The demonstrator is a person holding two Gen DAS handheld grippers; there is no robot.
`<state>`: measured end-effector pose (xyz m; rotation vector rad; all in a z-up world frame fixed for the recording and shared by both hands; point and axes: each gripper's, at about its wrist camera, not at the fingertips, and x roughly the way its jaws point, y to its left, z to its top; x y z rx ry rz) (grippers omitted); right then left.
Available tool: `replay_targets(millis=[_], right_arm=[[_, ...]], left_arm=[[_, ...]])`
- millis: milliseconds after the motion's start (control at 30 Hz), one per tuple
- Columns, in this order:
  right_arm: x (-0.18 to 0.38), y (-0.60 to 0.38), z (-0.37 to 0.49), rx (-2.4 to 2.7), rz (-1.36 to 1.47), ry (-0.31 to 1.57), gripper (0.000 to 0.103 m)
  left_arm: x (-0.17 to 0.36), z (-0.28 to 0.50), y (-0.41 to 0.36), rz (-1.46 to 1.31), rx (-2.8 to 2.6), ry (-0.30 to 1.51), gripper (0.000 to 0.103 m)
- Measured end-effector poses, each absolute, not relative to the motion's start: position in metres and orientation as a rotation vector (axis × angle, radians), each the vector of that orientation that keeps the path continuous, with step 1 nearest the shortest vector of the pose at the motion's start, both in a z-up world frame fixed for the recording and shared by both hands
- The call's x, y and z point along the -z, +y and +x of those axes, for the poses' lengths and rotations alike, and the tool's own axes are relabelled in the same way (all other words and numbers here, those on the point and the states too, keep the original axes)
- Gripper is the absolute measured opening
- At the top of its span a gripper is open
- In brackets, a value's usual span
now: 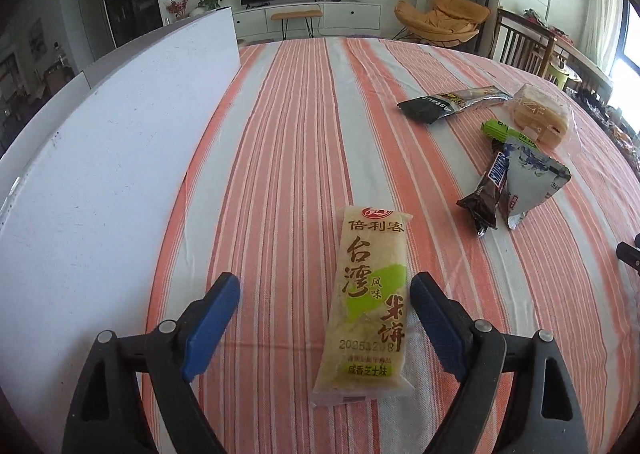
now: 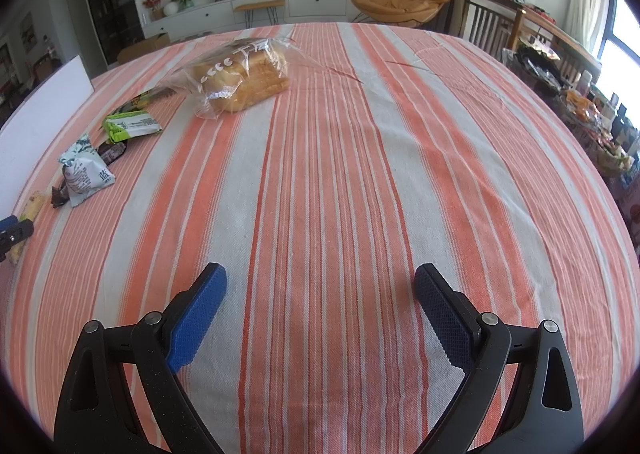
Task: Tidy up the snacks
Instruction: 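Move the left tool toward the yellow rice-cake bar, then close the right tool on the white-blue snack while the left aligns over the rice-cake bar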
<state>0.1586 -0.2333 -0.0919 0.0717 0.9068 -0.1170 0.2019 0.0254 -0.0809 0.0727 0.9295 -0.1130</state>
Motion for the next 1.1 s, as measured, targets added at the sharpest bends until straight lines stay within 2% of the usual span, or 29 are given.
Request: replay_targets(millis=[133,300,433,633,767,833,867,967,1100], right_arm=[[0.092,-0.233,0.159,0.117,0.072,0.907,0.097],[0.091,-0.228,0.158,0.1,0.065,0.905,0.096],[0.077,-0.185,0.16,-0.144,0.126,0.838,0.096],[0.068,-0.084,0.218,-0.389,-0.153,0.827,0.093],[0.076,-0.056,0.251,-0.409,-0.199,0.834,0.092],[0.081,-0.053,0.261,-0.413,-0.206,0.87,0.078],[0.084,-0.057,0.263,-0.415,-0.201,0.899,0.045],[0.08,-0.076,0.254,-0.405,-0.141,0.893,0.039],[0.069,-0.108,0.228,-0.371,-0.122,0.912,0.038]], left_arm=[[0.084,0.208,0.03,0.055,0.067,0.952,0.103],[0.085,0.209,0.031,0.055,0.066,0.95,0.103],[0.085,0.209,0.031,0.054,0.067,0.949,0.103],[0.085,0.209,0.031,0.054,0.067,0.949,0.103],[0.085,0.209,0.031,0.053,0.067,0.949,0.103],[0.085,0.208,0.031,0.053,0.067,0.949,0.103],[0.085,0.209,0.031,0.053,0.067,0.949,0.103],[0.085,0.208,0.031,0.053,0.067,0.949,0.103],[0.086,0.209,0.031,0.053,0.067,0.949,0.103]])
